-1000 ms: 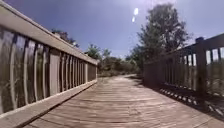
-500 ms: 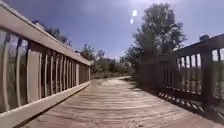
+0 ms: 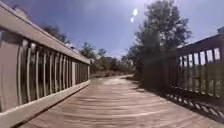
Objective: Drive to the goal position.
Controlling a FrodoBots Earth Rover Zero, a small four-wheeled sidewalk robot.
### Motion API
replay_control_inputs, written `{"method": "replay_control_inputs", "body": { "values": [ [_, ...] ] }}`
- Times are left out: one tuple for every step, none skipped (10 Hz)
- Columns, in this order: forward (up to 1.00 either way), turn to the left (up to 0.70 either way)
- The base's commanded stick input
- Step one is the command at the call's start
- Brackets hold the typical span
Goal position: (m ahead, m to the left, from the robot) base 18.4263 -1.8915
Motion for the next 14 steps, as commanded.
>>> {"method": "replay_control_inputs", "body": {
  "values": [
    [0.7,0.0],
    [0.7,0.0],
    [0.7,0.0],
    [0.7,0.0],
    [0.7,0.0],
    [0.7,0.0],
    [0.7,0.0],
    [0.7,0.0],
    [0.7,0.0],
    [0.7,0.0],
    [0.7,0.0],
    [0.7,0.0],
    [0.7,0.0],
    [0.7,0.0]
  ]
}}
